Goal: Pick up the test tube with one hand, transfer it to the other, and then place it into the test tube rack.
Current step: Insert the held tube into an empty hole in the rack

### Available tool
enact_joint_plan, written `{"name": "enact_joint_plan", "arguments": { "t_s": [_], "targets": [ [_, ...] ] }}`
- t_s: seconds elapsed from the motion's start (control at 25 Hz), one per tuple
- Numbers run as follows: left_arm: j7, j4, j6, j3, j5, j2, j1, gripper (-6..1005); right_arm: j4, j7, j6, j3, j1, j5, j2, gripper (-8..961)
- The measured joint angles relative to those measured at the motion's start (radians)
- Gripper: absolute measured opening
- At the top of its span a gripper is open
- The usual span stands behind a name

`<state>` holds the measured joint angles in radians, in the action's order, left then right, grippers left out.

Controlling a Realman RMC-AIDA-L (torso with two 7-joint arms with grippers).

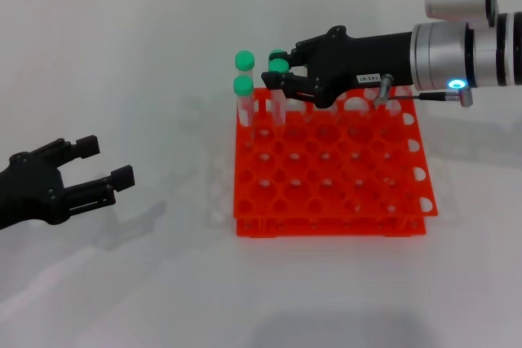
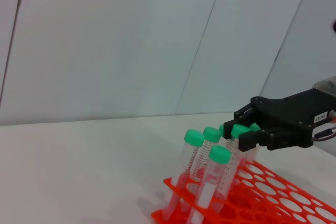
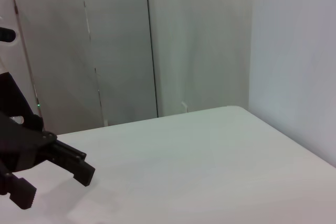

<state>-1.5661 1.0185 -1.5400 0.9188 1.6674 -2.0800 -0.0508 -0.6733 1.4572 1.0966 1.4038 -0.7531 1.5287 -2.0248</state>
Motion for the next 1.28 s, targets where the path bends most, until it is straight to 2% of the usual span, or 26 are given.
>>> {"name": "enact_joint_plan", "arguments": {
  "t_s": [0.88,1.12,1.28],
  "targets": [
    [0.000,0.000,-0.001,0.000,0.000,0.000,0.000,895,-0.012,-0.001,0.011,0.009,0.006,-0.001,0.000,272],
    [0.000,0.000,-0.001,0.000,0.000,0.000,0.000,895,-0.012,-0.002,0.010,0.008,0.006,-0.003,0.000,511],
    [0.001,0.000,-0.004,0.000,-0.002,0.000,0.001,895,-0.029,-0.001,0.028,0.006,0.019,-0.023,0.003,515]
  ]
}}
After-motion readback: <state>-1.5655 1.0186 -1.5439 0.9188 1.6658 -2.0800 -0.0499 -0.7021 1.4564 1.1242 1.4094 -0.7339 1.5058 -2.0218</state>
